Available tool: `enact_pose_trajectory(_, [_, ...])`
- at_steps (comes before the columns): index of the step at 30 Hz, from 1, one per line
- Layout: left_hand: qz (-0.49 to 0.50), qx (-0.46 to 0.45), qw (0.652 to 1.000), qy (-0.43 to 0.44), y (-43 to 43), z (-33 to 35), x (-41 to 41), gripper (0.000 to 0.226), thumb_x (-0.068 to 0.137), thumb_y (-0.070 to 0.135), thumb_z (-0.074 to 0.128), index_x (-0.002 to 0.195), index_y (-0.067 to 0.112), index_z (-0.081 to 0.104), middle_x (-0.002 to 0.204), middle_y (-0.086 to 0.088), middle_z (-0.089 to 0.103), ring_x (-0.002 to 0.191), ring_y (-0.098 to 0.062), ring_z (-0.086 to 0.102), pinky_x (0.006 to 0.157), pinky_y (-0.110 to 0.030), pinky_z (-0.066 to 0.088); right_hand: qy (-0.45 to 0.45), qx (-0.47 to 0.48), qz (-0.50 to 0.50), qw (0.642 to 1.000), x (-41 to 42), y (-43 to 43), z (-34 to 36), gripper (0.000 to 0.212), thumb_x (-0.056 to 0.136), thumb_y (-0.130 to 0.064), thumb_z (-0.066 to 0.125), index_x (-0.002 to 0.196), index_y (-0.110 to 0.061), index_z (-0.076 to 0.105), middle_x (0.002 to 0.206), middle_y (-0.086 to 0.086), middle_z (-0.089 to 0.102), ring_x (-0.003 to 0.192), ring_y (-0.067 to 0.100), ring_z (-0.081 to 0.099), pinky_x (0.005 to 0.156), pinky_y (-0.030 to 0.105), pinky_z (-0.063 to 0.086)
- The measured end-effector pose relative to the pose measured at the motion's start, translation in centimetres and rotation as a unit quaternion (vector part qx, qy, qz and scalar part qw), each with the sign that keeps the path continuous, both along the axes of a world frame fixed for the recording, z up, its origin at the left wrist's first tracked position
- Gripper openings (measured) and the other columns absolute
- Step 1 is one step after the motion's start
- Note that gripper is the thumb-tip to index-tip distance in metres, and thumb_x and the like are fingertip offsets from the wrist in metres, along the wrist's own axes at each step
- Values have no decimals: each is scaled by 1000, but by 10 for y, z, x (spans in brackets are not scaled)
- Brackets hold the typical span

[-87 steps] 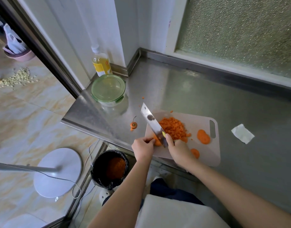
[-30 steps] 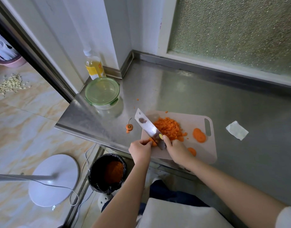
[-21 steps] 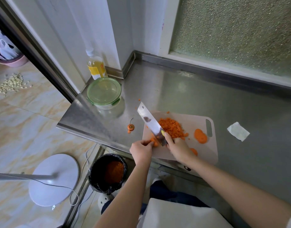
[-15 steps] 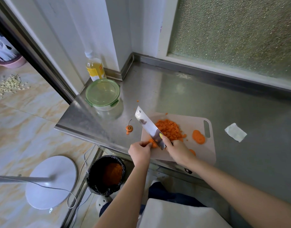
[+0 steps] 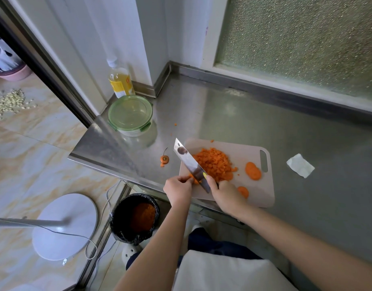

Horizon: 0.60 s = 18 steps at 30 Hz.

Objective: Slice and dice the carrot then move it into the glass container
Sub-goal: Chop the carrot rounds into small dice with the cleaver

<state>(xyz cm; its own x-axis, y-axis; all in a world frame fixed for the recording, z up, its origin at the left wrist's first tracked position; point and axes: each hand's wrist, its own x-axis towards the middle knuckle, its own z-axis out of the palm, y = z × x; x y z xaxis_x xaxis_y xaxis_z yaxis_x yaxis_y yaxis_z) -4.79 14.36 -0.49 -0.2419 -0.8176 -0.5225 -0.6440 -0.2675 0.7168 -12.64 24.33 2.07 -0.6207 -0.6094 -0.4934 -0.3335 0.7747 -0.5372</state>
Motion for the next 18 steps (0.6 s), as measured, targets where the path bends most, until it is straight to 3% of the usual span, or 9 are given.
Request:
enact_pose_trajectory(6, [-1, 6, 1000, -5, -2, -1, -3, 9, 84, 16, 67, 88, 13, 75, 89, -2, 71, 69, -9, 55, 56, -13, 39, 39, 21, 10, 999, 2, -4, -4, 63, 100, -50, 25, 65, -7, 54, 61, 4, 52, 64, 23, 55, 47, 25, 35])
enact_pose_trajectory(9, [-6, 3, 1000, -9, -2, -1, -3, 10, 84, 15, 67, 89, 12, 75, 89, -2, 72, 71, -10, 56, 64, -19, 41, 5, 17, -17, 1000, 1, -9, -1, 52, 103, -40, 27, 111, 1, 59, 84, 13, 58, 83, 29, 60, 62, 32, 41])
enact_pose_trajectory(12, [-16, -1, 1000, -16, -3, -1, -2, 10, 84, 15, 68, 90, 11, 75, 84, 1, 69, 71, -9, 54, 64, -17, 39, -26, 13, 1, 1000, 1, -12, -5, 63, 98, -53, 28, 94, 0, 62, 83, 15, 61, 85, 32, 62, 69, 33, 44])
enact_pose_trajectory(15, [-20, -2, 1000, -19, -3, 0, -2, 9, 84, 15, 68, 88, 12, 75, 78, 4, 65, 70, -8, 54, 60, -13, 37, 55, 7, 13, 998, 10, -14, -13, 62, 99, -52, 28, 60, -10, 50, 64, 7, 54, 72, 30, 64, 50, 24, 35])
enact_pose_trajectory(18, [-21, -3, 1000, -19, -3, 2, -2, 8, 84, 17, 69, 86, 12, 74, 77, 3, 65, 69, -8, 57, 48, -7, 34, 64, -15, 13, 998, 9, -16, -15, 63, 100, -48, 28, 60, -6, 52, 66, 11, 59, 72, 33, 64, 53, 28, 39])
